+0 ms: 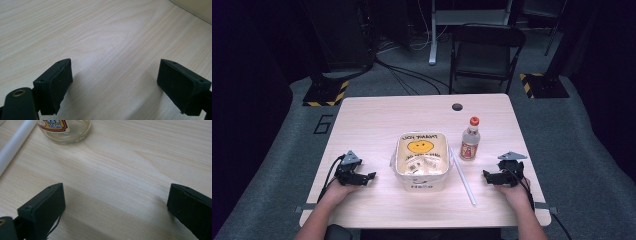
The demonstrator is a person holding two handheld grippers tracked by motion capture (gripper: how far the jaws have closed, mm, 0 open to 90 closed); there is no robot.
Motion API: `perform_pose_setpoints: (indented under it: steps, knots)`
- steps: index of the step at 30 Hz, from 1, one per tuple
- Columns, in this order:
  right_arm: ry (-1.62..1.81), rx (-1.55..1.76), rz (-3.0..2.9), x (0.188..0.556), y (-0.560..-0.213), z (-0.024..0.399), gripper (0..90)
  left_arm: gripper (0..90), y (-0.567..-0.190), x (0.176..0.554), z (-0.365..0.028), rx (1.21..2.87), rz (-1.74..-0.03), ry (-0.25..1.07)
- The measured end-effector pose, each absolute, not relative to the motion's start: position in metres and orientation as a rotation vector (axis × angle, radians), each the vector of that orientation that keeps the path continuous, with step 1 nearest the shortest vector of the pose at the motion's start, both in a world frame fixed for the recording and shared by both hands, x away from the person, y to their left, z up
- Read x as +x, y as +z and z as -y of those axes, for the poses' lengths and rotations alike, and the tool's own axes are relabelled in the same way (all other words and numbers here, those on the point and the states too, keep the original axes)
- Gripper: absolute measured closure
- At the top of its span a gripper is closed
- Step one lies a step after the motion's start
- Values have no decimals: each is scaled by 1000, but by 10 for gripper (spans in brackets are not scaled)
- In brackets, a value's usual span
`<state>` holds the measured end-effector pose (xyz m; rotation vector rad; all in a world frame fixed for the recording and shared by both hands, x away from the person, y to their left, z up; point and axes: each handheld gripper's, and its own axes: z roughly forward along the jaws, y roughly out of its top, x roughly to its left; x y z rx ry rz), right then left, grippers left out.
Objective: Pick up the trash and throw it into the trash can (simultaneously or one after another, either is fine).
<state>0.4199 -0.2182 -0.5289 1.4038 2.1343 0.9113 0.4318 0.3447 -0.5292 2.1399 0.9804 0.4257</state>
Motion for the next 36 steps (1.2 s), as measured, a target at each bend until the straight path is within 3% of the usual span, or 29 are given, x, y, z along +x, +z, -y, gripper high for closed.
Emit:
perform_pose_setpoints:
  steps: [12, 15, 17, 20, 24, 36]
  knots:
    - [911, 1391, -2138, 417, -529, 219, 34, 128, -529, 433, -345, 2140, -977, 427]
    - [913, 1377, -2160, 415, -525, 220, 145, 129, -529, 433, -345, 2141, -976, 426]
    - [912, 1384, -2162, 414, -524, 220, 154, 128, -529, 433, -345, 2141, -975, 426]
    - [899, 1405, -2169, 413, -520, 218, 268, 129, -529, 433, -345, 2140, -976, 425]
    - [884, 1394, -2192, 413, -517, 217, 336, 128, -529, 433, -344, 2139, -977, 424]
    - [930, 1377, -2225, 409, -501, 213, 405, 128, -529, 433, -344, 2140, -977, 425]
